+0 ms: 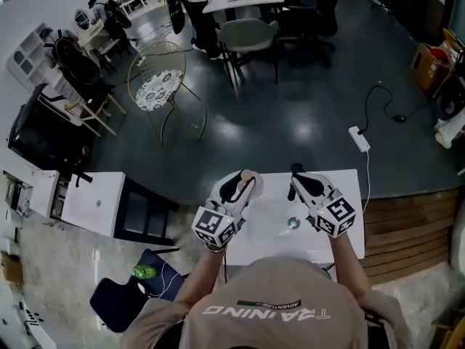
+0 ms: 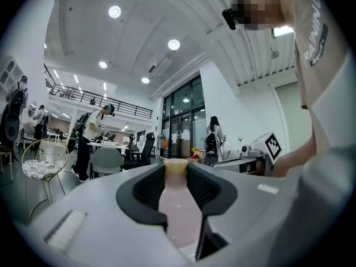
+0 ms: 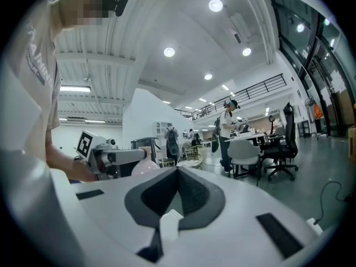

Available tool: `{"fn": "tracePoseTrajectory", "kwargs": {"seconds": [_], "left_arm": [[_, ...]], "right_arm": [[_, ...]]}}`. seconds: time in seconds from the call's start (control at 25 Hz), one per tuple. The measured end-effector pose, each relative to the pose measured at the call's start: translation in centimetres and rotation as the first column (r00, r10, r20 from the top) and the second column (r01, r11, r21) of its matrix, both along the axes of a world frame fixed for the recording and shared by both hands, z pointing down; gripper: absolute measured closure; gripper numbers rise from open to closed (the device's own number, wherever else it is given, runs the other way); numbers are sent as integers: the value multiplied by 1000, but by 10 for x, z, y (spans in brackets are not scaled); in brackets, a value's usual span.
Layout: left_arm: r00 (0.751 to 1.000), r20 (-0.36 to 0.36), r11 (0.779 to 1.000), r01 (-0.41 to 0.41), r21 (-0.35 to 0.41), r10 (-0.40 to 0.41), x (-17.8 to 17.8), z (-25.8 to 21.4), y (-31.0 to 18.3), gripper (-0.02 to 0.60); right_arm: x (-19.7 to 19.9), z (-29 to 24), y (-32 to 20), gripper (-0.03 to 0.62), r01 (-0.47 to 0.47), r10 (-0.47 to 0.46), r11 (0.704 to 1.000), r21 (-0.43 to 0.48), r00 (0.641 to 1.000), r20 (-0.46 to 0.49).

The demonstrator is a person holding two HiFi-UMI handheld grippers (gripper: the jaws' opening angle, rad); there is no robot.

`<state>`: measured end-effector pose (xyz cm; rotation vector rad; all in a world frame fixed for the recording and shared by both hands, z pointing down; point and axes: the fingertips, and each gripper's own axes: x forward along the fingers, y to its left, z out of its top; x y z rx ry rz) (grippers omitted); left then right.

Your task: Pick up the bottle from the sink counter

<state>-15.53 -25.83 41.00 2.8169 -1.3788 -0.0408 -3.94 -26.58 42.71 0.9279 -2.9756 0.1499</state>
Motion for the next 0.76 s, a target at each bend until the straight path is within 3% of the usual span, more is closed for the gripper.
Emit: {"fn": "tracePoseTrajectory", "kwargs": {"seconds": [0.76], "left_arm": [[1000,5,1000,-18,2,18,-3,3,3,453]], "right_arm": [[0,4,4,588,-10,10,1000,-12,1000,-26]]}}
